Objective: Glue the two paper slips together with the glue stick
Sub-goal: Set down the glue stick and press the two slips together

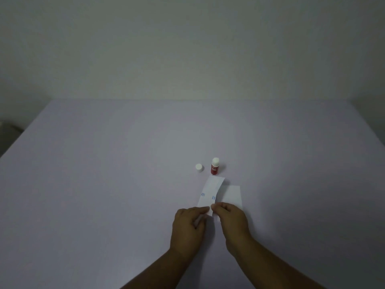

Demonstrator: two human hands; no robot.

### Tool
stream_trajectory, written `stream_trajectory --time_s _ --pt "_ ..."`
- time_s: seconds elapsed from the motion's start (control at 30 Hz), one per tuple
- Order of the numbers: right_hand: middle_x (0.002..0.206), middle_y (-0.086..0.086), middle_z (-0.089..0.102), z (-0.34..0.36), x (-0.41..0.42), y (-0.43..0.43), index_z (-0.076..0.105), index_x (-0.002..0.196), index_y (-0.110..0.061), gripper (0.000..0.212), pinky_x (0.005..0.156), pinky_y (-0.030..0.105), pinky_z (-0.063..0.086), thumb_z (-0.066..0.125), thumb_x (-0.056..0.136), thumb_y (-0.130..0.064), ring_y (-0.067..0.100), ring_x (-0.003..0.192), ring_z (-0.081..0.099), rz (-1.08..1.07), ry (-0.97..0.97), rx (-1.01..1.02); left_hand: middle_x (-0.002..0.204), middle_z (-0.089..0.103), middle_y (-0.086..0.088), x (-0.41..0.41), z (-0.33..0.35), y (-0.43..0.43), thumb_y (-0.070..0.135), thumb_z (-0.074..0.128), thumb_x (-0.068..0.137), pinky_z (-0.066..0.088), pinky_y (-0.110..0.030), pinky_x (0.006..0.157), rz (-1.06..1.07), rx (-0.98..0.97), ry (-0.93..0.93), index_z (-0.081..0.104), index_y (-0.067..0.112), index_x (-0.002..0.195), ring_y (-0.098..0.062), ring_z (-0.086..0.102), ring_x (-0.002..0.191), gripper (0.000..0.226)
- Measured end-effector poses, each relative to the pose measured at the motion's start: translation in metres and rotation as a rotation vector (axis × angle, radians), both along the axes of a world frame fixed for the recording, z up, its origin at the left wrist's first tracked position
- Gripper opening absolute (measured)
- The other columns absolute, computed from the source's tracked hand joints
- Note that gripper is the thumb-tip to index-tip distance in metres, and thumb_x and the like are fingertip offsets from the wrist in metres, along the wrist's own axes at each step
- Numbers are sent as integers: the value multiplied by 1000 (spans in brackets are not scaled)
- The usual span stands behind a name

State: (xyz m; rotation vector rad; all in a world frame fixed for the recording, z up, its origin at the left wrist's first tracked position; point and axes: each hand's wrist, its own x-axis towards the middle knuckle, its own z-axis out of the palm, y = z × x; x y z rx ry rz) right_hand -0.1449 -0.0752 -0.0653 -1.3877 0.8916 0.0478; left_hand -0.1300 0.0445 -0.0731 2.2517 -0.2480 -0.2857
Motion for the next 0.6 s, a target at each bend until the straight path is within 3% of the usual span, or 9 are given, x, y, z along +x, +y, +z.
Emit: stream_trajectory --time_s 0.07,0.17,0.27,0.43,0.6 --pt "78 -3 69 7 -2 -2 69 69 -20 17 61 25 44 62 82 -12 14 76 61 -9 -18 35 114 68 1 0 4 -2 24 59 90 47 -27 97 21 -50 32 67 18 115 -13 59 109 27" --pt "81 1 72 16 -6 -4 72 69 -16 19 63 28 42 57 79 -13 18 79 60 -41 -30 72 104 67 13 -2 14 -5 36 68 82 41 -1 78 91 -140 67 71 22 107 9 57 91 29" --pt "83 0 71 21 -11 -5 71 74 -11 22 65 26 41 51 82 -11 13 80 59 -18 -93 27 90 63 21 -2 22 -10 42 69 79 38 -1 65 144 -136 90 71 27 99 11 54 81 25" --pt "74 -10 69 26 -18 -10 68 69 -14 26 64 20 40 49 86 -9 -4 70 60 60 -188 -51 78 69 18 -1 25 -16 28 67 84 44 -1 60 233 -233 156 73 22 88 1 63 75 9" --pt "90 0 69 8 -23 -29 63 73 -15 16 74 31 55 55 87 -15 16 88 62 -13 -113 -271 84 73 10 -2 20 -25 21 65 86 49 -8 57 390 -408 385 74 20 79 -6 67 80 11"
